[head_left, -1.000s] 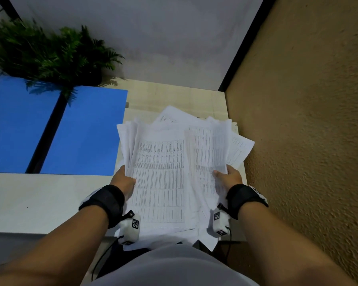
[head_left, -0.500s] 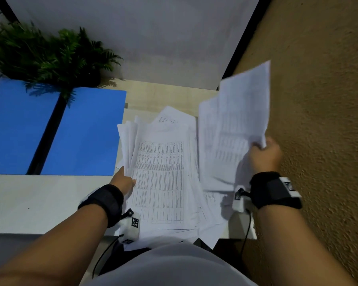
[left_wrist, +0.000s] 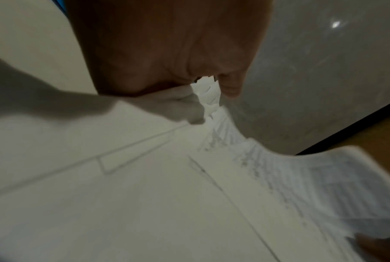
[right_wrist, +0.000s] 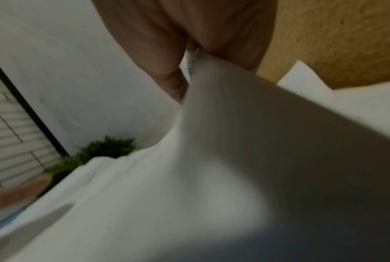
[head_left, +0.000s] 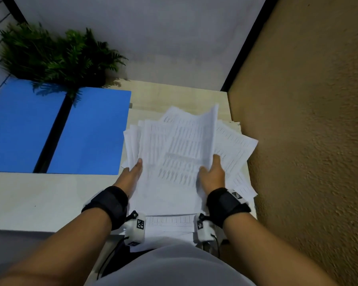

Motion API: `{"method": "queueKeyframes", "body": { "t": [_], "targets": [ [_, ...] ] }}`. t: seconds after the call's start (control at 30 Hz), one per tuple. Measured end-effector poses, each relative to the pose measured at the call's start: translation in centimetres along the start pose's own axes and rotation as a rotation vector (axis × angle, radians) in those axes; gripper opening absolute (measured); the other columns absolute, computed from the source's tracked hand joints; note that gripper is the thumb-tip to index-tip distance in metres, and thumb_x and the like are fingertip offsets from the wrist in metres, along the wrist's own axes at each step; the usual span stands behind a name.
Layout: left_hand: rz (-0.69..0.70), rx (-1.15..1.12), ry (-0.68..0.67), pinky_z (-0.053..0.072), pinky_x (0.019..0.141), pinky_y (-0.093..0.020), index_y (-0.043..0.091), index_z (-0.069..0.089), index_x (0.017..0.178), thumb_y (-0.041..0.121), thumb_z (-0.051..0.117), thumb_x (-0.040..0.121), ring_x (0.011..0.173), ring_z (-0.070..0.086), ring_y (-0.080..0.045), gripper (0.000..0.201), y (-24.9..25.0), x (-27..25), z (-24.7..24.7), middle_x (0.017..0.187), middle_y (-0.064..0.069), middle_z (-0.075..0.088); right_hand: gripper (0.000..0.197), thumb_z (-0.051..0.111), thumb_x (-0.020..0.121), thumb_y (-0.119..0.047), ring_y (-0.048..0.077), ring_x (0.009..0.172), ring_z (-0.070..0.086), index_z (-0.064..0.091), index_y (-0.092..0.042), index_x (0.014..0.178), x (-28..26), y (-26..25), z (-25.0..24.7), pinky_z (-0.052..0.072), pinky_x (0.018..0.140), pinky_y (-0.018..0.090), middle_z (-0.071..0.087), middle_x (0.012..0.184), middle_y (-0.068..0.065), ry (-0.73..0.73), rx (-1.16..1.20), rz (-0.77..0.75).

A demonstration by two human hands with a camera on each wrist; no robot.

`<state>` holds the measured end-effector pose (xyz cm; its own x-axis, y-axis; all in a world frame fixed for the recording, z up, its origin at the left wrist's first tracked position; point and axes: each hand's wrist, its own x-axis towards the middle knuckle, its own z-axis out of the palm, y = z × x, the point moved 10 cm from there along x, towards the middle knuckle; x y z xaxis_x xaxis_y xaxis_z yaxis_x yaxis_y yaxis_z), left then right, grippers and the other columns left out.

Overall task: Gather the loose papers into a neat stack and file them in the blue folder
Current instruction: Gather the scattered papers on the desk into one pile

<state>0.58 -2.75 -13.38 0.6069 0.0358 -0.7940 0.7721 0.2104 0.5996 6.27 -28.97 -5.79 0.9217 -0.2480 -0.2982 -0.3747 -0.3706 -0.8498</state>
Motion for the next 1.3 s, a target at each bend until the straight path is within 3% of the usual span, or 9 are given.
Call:
{"method": "queueKeyframes", "body": {
  "t": [0.1, 0.2, 0.3, 0.43, 0.6, 0.77, 1.03, 1.17, 1.3],
  "targets": [
    [0.042, -0.028, 0.014, 0.020, 0.119, -0.042, 0.027, 0.001, 0.155, 0.080, 0.077, 0.037, 0.147, 0.027, -0.018, 0.150, -0.4, 0.7, -0.5, 0.154, 0.007, 0.035, 0.015, 0.045, 0.097, -0.015, 0.031, 0.100, 0.061, 0.057, -0.008, 0.103, 0.5, 3.5, 2.3, 0.051, 0.092, 0.037, 0.062, 0.108, 0.014, -0.113, -0.138, 0.101],
    [0.184, 0.212, 0.179, 0.045, 0.105, -0.045, 0.016, 0.037, 0.142, 0.032, 0.082, 0.074, 0.123, 0.056, -0.026, 0.082, 0.6, 0.6, -1.6, 0.139, -0.006, 0.056, 0.030, 0.047, 0.097, -0.011, 0.021, 0.082, 0.049, 0.040, -0.016, 0.068, 1.2, 4.4, 3.8, 0.041, 0.074, 0.025, 0.049, 0.090, 0.007, -0.245, -0.358, 0.085],
    [0.237, 0.219, 0.274, 0.045, 0.103, -0.041, 0.016, 0.049, 0.129, -0.003, 0.059, 0.087, 0.113, 0.059, -0.028, 0.047, 0.8, 1.0, -2.7, 0.127, -0.008, 0.060, 0.021, 0.058, 0.093, -0.022, 0.022, 0.079, 0.052, 0.049, -0.010, 0.079, 1.5, 3.6, 3.3, 0.040, 0.062, 0.024, 0.051, 0.094, 0.012, -0.240, -0.320, 0.057],
    [0.246, 0.146, 0.287, 0.040, 0.103, -0.035, 0.014, 0.047, 0.140, -0.013, 0.047, 0.088, 0.118, 0.055, -0.028, 0.058, 0.8, 1.2, -5.1, 0.133, -0.008, 0.057, 0.043, 0.068, 0.086, -0.030, 0.032, 0.115, 0.050, 0.054, -0.010, 0.122, 3.5, 4.5, -2.6, 0.045, 0.095, 0.040, 0.051, 0.125, 0.013, 0.069, -0.404, 0.138],
    [0.192, 0.332, 0.287, 0.037, 0.090, -0.027, 0.003, 0.045, 0.138, -0.015, 0.043, 0.092, 0.102, 0.049, -0.022, 0.050, 1.2, 1.0, -5.7, 0.129, -0.012, 0.055, 0.033, 0.070, 0.087, -0.017, 0.023, 0.092, 0.063, 0.056, -0.006, 0.115, 2.4, 6.3, -1.1, 0.053, 0.064, 0.019, 0.063, 0.105, 0.007, -0.122, -0.033, 0.246],
    [0.178, 0.302, 0.297, 0.038, 0.091, -0.026, 0.001, 0.048, 0.137, -0.014, 0.044, 0.093, 0.101, 0.051, -0.022, 0.046, 1.3, 0.9, -5.2, 0.124, -0.015, 0.058, 0.020, 0.075, 0.078, -0.016, 0.034, 0.096, 0.069, 0.069, -0.010, 0.097, 2.2, 7.9, 1.9, 0.056, 0.089, 0.048, 0.072, 0.105, 0.016, -0.203, 0.033, 0.322],
    [0.178, 0.262, 0.290, 0.041, 0.107, -0.040, -0.002, 0.054, 0.123, 0.007, 0.066, 0.089, 0.114, 0.058, -0.028, 0.037, 5.0, 2.9, -6.6, 0.126, -0.009, 0.061, 0.006, 0.065, 0.087, -0.002, 0.025, 0.072, 0.058, 0.060, -0.002, 0.089, 2.8, 7.3, -1.4, 0.047, 0.060, 0.026, 0.060, 0.077, 0.011, -0.241, -0.157, 0.330],
    [0.199, 0.304, 0.271, 0.043, 0.107, -0.045, 0.005, 0.051, 0.132, 0.004, 0.058, 0.091, 0.117, 0.057, -0.034, 0.042, 7.2, 3.7, -4.2, 0.129, -0.008, 0.058, 0.029, 0.070, 0.087, -0.025, 0.038, 0.096, 0.069, 0.067, 0.002, 0.099, 1.8, 7.5, -0.6, 0.056, 0.084, 0.042, 0.071, 0.101, 0.023, -0.279, 0.017, 0.343],
    [0.188, 0.577, 0.274, 0.039, 0.111, -0.041, 0.013, 0.030, 0.151, 0.003, 0.053, 0.092, 0.136, 0.042, -0.036, 0.064, 8.3, 4.0, -1.9, 0.153, -0.016, 0.036, 0.040, 0.074, 0.084, -0.033, 0.015, 0.096, 0.070, 0.065, -0.008, 0.114, 1.1, 7.5, 0.3, 0.055, 0.092, 0.045, 0.073, 0.106, 0.006, -0.328, 0.129, 0.340]
  ]
}}
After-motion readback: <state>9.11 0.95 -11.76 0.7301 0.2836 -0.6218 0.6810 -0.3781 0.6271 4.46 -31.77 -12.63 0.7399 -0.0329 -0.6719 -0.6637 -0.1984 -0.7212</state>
